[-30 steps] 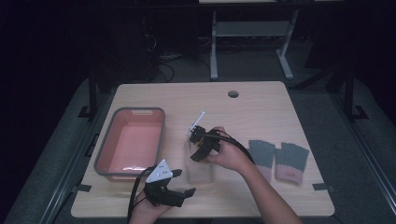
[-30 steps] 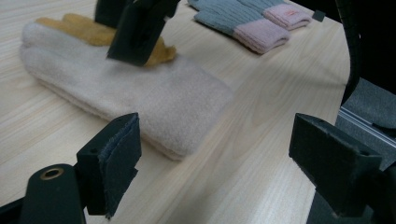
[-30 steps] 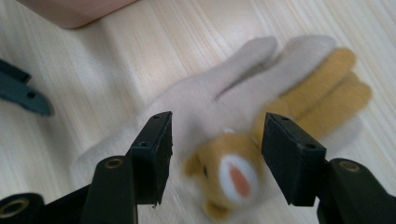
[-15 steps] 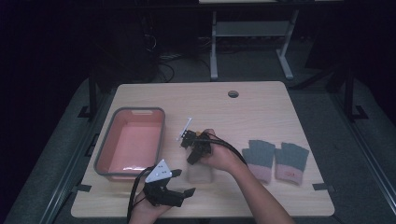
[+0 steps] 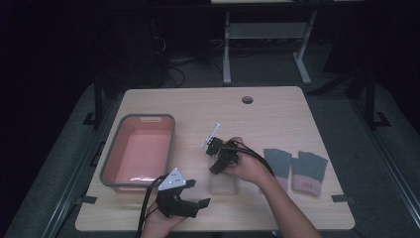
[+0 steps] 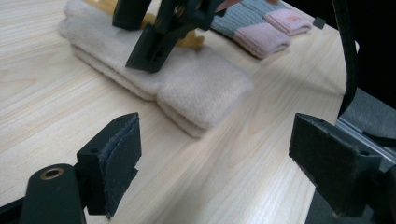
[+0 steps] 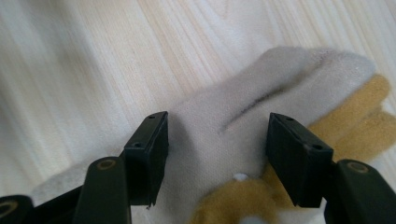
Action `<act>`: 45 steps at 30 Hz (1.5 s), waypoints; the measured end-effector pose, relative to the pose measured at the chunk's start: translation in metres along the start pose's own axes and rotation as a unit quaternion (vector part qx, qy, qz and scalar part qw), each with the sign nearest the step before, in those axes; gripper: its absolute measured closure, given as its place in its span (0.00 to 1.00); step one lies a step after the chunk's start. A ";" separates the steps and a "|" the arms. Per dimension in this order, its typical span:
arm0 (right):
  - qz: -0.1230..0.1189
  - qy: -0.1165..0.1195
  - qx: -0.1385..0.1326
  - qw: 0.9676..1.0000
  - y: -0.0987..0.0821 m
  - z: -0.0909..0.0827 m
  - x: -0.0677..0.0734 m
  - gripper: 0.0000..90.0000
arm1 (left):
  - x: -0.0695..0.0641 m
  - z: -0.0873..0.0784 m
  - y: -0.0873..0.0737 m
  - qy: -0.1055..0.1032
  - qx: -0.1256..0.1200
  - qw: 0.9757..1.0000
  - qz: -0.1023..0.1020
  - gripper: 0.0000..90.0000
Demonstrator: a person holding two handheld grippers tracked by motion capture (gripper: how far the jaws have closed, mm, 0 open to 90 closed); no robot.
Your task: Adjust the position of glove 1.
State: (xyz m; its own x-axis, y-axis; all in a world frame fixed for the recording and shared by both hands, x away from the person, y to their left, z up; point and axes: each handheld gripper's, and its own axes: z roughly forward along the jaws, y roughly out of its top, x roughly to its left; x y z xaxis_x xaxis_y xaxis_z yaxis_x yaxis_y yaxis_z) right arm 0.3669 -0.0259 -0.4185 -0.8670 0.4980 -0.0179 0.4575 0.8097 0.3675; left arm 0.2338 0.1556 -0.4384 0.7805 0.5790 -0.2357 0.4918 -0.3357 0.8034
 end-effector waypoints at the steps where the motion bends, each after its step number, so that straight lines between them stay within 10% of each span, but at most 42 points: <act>1: 0.000 0.000 0.000 1.000 0.000 0.000 0.000 0.42 | 0.000 0.001 0.001 0.000 -0.001 1.000 -0.005 0.19; 8: 0.061 0.019 -0.062 0.996 -0.022 -0.030 -0.007 0.41 | 0.005 0.004 0.010 0.005 0.004 0.999 -0.037 0.19; 23: 0.188 0.035 -0.104 0.976 -0.086 -0.044 -0.012 0.39 | 0.028 0.038 0.032 0.009 0.043 0.991 -0.129 0.20; 45: 0.301 0.107 -0.161 0.934 -0.117 -0.012 -0.010 0.48 | 0.047 0.067 0.033 -0.014 0.075 0.971 -0.225 0.39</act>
State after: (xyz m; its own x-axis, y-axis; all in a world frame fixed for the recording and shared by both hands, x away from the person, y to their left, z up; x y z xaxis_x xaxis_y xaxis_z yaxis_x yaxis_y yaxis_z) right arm 0.3191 -0.1294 -0.4500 -0.5069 0.7319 0.4553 0.8218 0.2509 0.5116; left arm 0.3128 0.1214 -0.4595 0.4823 0.6720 -0.5620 0.8351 -0.1588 0.5267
